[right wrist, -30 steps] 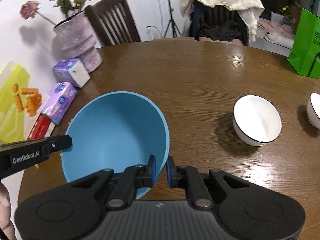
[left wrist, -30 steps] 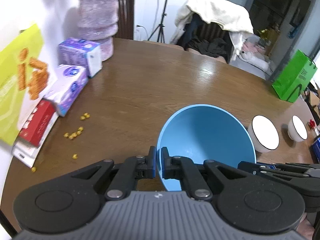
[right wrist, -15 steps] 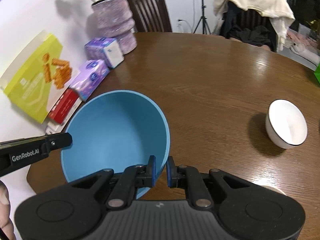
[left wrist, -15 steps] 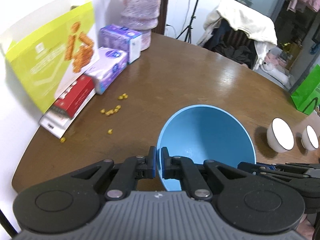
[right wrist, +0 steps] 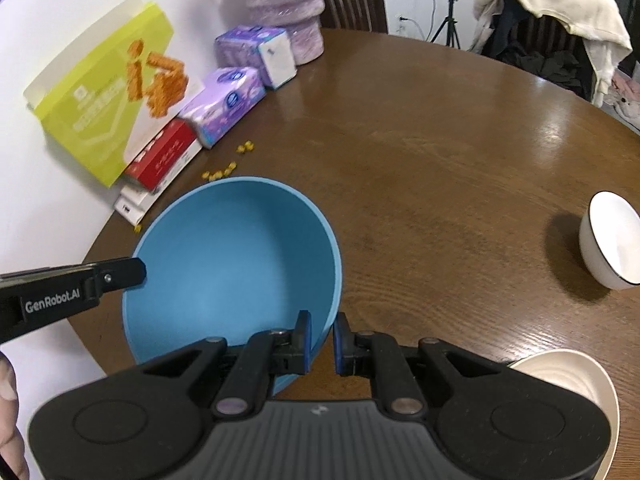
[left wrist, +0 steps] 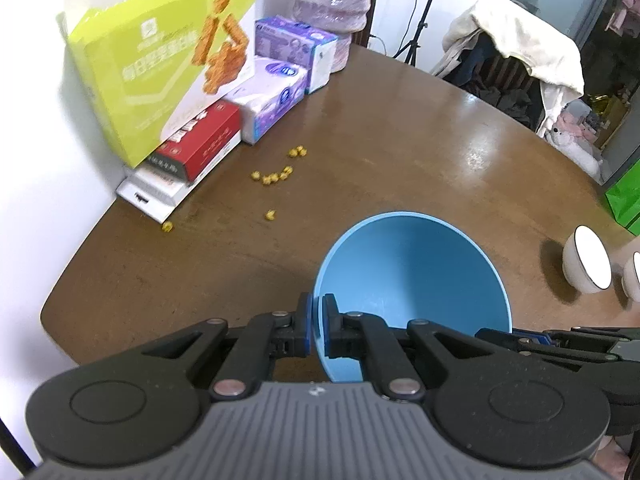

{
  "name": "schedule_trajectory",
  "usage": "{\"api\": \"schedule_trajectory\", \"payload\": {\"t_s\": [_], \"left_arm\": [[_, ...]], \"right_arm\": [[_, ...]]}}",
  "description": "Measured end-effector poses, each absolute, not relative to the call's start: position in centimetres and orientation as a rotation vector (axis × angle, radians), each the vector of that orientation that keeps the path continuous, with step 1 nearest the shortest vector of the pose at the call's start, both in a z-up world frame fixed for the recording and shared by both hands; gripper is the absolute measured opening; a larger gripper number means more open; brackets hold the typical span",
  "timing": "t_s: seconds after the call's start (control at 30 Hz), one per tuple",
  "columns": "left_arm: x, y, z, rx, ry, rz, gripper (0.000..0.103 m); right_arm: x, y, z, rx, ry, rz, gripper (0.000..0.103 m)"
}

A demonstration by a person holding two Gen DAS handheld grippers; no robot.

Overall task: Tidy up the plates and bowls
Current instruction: 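Lower the held blue bowl onto the table beside the snack boxes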

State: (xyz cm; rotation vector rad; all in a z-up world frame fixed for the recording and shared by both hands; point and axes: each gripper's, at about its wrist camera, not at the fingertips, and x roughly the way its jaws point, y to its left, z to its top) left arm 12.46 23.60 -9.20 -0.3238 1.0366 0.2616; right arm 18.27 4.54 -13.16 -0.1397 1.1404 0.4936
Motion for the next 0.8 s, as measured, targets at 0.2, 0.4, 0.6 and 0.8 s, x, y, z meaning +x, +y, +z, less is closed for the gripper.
{"api": "schedule_trajectory", "payload": {"t_s": [0.2, 0.4, 0.6, 0.8], "left_arm": [[11.5, 24.0, -10.3, -0.330, 1.065, 0.270, 0.006], [10.8, 24.4, -11.3, -0.338, 1.091, 0.276, 0.006], [10.5, 24.7, -11.9, -0.336, 1.111, 0.281, 0.006], [10.2, 24.9, -12.4, -0.339, 1.131, 0.283, 0.006]], "right_arm": [[17.6, 5.4, -14.1, -0.165, 1.173, 0.511, 0.011], [17.0, 6.0, -14.9, -0.188, 1.199, 0.525, 0.012], [16.3, 6.4, -15.6, -0.203, 1.223, 0.536, 0.012], [16.0, 6.6, -16.1, -0.209, 1.243, 0.536, 0.013]]}}
